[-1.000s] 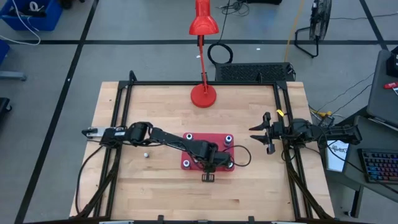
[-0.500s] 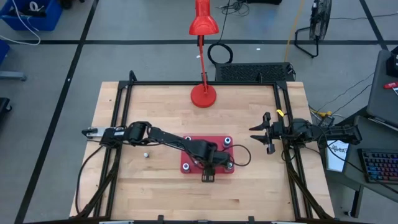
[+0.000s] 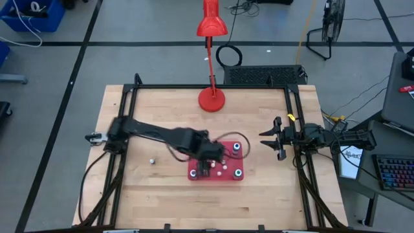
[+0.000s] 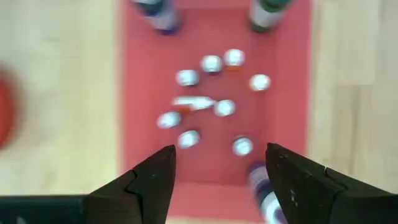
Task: Pick & Place food coloring
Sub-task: Put the small orange food coloring bottle into the pink bin
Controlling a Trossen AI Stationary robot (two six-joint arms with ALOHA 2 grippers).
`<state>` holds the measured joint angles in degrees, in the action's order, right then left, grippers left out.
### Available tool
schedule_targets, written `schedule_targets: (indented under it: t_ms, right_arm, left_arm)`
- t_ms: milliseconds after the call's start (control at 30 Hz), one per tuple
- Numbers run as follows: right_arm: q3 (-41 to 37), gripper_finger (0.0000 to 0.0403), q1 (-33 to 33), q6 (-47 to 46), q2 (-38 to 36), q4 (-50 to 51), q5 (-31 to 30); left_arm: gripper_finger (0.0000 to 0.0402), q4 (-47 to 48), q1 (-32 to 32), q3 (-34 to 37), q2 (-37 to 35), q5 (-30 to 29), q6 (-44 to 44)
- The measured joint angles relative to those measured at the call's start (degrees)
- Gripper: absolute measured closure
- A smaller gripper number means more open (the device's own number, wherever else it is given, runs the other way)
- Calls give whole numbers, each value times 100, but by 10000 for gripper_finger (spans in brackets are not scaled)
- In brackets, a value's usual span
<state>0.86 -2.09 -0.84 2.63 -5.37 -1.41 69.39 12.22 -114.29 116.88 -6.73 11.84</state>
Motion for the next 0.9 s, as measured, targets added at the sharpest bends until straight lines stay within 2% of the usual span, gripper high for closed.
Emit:
schedule_targets:
  t_ms: [167,300,467,600,733,900]
  right_arm:
    - [-1,273,0,0,2,-2,1]
    - [0,273,0,0,2,-2,1]
    - [0,273,2,0,2,-2,0]
    - [-1,273,0,0,0,-2,2]
    - [0,273,0,0,2,-2,0]
    - [0,273,1,0,1,-2,1]
  left_arm:
    - [165,123,55,563,-1213,-771,498]
    - [169,81,41,1738,-2291,-1281,1278]
    - [163,1,-171,3358,-3279,-1169,2628]
    - [165,-32,-351,4315,-3521,-1014,3608]
    - [166,-104,-547,4964,-3514,-652,4166]
    - [161,-1117,-718,5619,-3428,-345,4336]
